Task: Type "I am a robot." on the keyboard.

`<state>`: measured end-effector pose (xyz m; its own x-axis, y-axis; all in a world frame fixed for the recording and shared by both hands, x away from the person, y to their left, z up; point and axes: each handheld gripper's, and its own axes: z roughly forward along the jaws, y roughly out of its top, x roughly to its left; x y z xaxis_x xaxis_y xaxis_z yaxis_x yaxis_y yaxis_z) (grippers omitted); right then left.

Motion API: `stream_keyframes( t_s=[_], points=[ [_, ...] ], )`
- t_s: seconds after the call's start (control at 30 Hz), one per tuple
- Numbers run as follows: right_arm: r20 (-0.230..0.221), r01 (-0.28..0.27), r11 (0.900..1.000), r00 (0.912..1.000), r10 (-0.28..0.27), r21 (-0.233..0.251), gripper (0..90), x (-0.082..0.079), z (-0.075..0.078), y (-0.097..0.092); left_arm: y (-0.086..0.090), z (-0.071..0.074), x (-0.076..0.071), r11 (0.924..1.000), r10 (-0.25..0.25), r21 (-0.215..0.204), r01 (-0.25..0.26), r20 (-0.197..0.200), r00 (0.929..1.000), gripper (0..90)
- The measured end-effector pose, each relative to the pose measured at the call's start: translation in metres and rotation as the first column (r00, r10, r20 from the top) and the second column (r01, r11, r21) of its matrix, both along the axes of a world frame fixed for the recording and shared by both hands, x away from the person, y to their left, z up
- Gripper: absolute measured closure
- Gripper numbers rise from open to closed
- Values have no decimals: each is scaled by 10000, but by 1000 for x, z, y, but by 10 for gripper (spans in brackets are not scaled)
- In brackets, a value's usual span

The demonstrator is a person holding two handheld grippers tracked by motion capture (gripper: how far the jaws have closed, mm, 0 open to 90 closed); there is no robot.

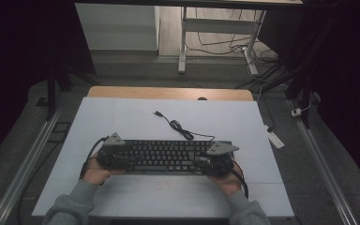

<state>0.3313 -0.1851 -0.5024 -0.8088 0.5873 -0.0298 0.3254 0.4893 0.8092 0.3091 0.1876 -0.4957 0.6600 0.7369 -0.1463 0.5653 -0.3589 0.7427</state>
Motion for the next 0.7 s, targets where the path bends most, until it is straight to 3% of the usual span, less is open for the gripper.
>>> stream_keyframes(
  t_s=[0.7],
  points=[
    [129,-233,9996,9997,231,156,513,1,5,10,-3,-2,1,9996,-71,263,73,-73,9999,338]
  ],
)
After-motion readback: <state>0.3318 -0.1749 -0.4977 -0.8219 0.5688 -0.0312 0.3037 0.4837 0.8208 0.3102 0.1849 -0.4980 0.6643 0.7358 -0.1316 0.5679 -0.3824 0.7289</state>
